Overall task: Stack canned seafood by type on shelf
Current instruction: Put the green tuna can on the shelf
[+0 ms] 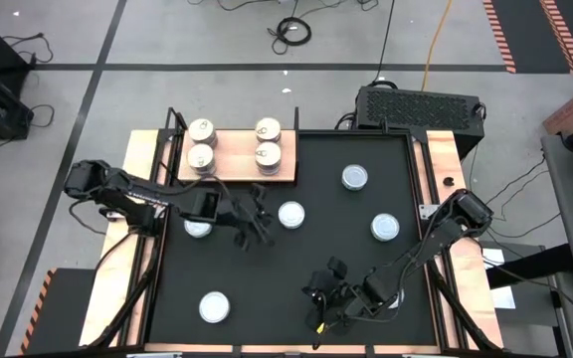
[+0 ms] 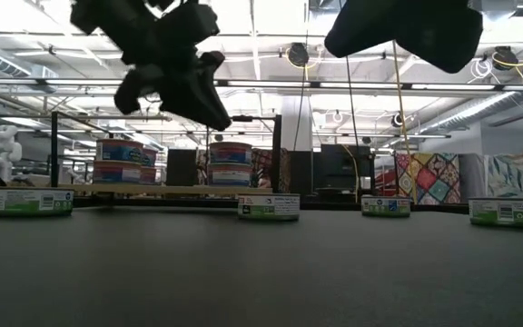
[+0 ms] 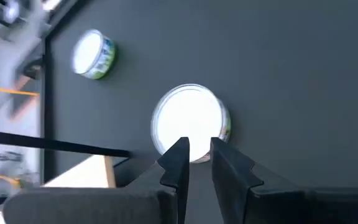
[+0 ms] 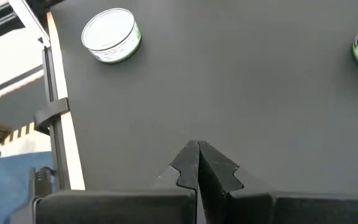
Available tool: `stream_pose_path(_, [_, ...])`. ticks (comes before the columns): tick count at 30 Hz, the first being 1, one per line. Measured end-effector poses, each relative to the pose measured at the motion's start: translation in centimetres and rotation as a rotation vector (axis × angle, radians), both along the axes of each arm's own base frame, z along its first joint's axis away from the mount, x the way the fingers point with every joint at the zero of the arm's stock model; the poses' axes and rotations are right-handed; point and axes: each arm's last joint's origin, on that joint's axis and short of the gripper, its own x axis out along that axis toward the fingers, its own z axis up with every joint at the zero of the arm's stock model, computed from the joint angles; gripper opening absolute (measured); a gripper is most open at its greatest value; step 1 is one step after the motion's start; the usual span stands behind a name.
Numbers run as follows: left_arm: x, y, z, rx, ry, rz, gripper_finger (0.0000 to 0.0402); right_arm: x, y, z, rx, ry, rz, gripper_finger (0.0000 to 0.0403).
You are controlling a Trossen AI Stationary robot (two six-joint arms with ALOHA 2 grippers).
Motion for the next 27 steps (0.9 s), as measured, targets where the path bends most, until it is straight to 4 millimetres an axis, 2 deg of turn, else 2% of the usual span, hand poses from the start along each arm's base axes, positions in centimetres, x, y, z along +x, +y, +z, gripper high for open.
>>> stream_pose_path(4, [-0.3, -0.5, -1.5, 0.044, -0.058, -0.016, 0.0067, 0.0, 0.0, 0.0, 0.032, -0.005, -0.029, 0.0000])
stream_pose_path(8, [-0.4, -0.6, -1.9, 0.090, -0.098, -0.056, 0.0067, 0.0, 0.0, 0.0, 0.059, -0.010, -0.054, 0.0000])
stream_pose_path(14, [-0.3, 0.6, -2.7, 0.133, -0.064, -0.058, 0.0067, 0.0, -0.3, 0.0, 0.003, -0.042, -0.109, 0.0000])
stream_pose_path(19, [0.0, 0.3, -3.4, 0.069, -0.043, -0.226, 0.0069, 0.1, -0.6, 0.0, -0.028, -0.030, -0.091, 0.0000])
stream_pose_path(22, [0.7, 0.3, -4.4, 0.098, -0.049, -0.258, 0.0081, 0.2, -0.8, 0.0, -0.031, -0.023, -0.092, 0.0000])
stream_pose_path(27, [2.1, 0.7, -6.4, 0.126, -0.033, -0.219, 0.0117, 0.2, -0.8, -0.1, -0.033, -0.021, -0.092, 0.0000])
